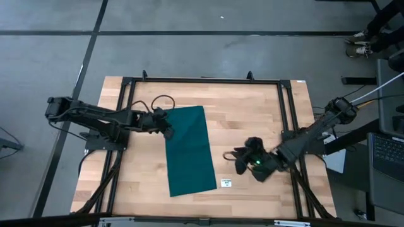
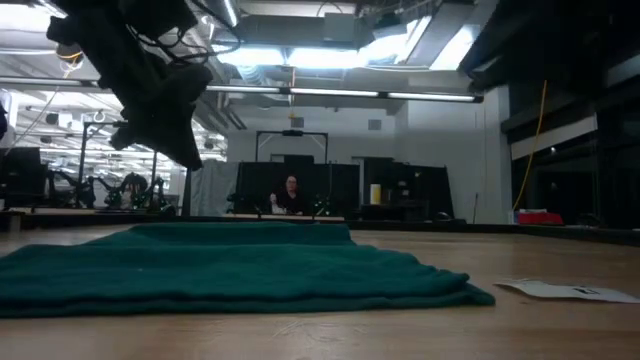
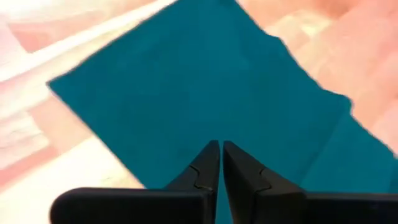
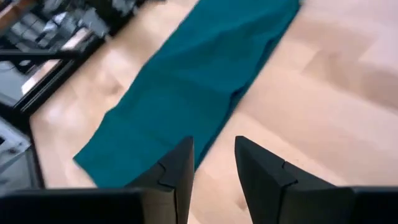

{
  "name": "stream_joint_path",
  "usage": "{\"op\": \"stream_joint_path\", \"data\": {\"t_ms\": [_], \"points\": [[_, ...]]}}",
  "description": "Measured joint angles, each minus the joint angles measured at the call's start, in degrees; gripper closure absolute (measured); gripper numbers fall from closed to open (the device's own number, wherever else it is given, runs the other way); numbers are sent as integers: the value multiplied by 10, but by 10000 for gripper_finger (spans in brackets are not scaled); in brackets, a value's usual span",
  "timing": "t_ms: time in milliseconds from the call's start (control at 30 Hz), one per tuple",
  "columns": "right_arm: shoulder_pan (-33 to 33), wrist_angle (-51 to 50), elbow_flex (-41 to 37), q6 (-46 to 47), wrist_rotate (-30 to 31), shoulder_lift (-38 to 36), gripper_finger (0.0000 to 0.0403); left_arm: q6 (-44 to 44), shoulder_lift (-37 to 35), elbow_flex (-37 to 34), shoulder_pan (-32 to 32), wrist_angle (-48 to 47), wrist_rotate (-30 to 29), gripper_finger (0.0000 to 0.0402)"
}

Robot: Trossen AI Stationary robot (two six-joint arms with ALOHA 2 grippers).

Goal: Fold microfiber towels
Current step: Fold the blue napkin

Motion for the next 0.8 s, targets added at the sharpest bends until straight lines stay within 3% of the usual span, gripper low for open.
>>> {"op": "stream_joint_path", "data": {"t_ms": [133, 233, 367, 533, 800], "points": [[-73, 180, -57, -112, -93, 0, 289, 14, 0, -1, 0, -31, -1, 391], [-143, 225, -63, -186, -153, 0, 292, 30, 0, -1, 9, -29, -19, 391], [-249, 235, -48, -271, -268, 6, 290, 39, 0, -1, 24, -30, -22, 389], [-352, 237, -29, -342, -353, 25, 287, 57, 0, -1, 52, -28, -25, 393], [-452, 229, 8, -406, -481, 134, 282, 143, 0, -1, 126, -25, 31, 373]]}}
